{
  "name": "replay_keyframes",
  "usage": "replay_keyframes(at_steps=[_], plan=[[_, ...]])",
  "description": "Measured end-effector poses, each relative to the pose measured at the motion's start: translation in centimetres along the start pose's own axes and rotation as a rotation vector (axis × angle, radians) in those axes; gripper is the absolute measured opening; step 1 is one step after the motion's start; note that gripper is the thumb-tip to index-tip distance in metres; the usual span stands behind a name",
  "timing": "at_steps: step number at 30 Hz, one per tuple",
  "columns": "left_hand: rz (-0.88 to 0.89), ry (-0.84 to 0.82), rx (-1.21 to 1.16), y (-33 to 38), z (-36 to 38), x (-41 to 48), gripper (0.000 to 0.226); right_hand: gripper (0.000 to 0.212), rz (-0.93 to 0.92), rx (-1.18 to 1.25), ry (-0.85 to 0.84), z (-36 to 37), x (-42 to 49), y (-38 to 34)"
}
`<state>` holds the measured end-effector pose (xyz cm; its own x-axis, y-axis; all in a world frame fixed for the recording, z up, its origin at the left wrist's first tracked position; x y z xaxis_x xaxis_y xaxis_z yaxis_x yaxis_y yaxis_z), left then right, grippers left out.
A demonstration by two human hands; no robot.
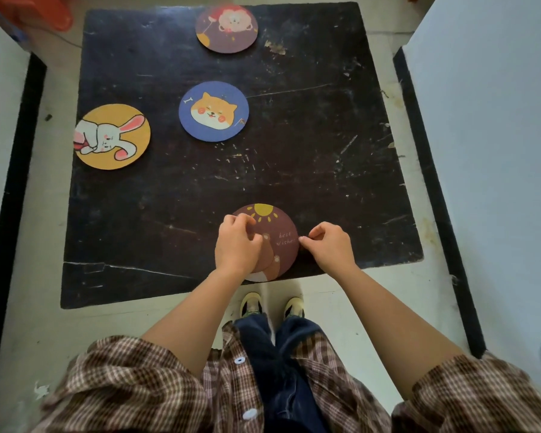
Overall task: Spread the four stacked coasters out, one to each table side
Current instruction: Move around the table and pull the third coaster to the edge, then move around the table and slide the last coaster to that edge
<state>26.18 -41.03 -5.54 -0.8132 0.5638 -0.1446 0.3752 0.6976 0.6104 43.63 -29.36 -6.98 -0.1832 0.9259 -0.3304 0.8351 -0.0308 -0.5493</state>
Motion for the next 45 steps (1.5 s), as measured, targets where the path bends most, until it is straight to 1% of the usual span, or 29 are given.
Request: replay_keyframes(at_steps=[3, 6, 12, 14, 19, 23, 27, 30, 33, 37, 41, 45], plan=[[0.059, -0.002, 0.038, 2.5, 1.5, -0.1, 0.026, 0.021, -0.034, -0.011, 0.019, -1.5, 1.3, 0.8], [0.099, -0.014, 0.024, 5.2, 3.4, -0.7, 0.029, 0.021, -0.066, -0.014, 0.041, -3.6, 2.8, 1.9], [0.11, 0.003, 0.028, 10.7, 8.1, -2.7, 0.03, 0.023, -0.165, -0.075, 0.076, -8.2, 6.6, 5.8], [0.075, 0.038, 0.021, 12.4, 9.7, -3.8, 0.03, 0.025, -0.206, -0.099, 0.073, -9.7, 8.0, 7.6], [-0.101, 0.123, -0.021, 16.5, 13.8, -7.2, 0.031, 0.028, -0.321, -0.16, 0.028, -13.4, 11.1, 11.9], [-0.124, 0.194, -0.003, 19.6, 16.0, -8.1, 0.033, 0.035, -0.458, -0.228, 0.001, -15.5, 13.7, 13.1], [-0.163, 0.222, 0.02, 20.9, 17.3, -7.6, 0.037, 0.038, -0.588, -0.284, -0.013, -16.2, 16.0, 11.9], [-0.199, 0.254, 0.046, 21.1, 17.8, -6.6, 0.041, 0.041, -0.663, -0.3, -0.055, -15.7, 17.5, 10.1], [-0.241, 0.286, 0.106, 21.0, 17.7, -4.9, 0.044, 0.046, -0.755, -0.32, -0.096, -14.8, 19.0, 7.8], [-0.24, 0.314, 0.211, 20.8, 17.1, -1.9, 0.046, 0.047, -0.843, -0.359, -0.137, -13.7, 21.3, 4.5], [-0.333, 0.329, 0.223, 20.1, 16.6, 0.1, 0.047, 0.048, -0.985, -0.421, -0.205, -12.2, 23.2, 1.3], [-0.438, 0.345, 0.206, 19.8, 16.5, 1.1, 0.046, 0.05, -1.06, -0.477, -0.241, -10.9, 25.2, -1.9]])
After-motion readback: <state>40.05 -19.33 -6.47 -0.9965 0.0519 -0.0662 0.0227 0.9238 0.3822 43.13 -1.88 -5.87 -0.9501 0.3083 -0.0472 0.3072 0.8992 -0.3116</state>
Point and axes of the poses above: each hand's wrist, its own x-axis towards the middle knuckle, its own z-axis out of the palm, y = z × x, the point moved 7 cm from there along x, towards the middle knuckle, and after that the axes turned 14 degrees about y, right-handed, at the moved point
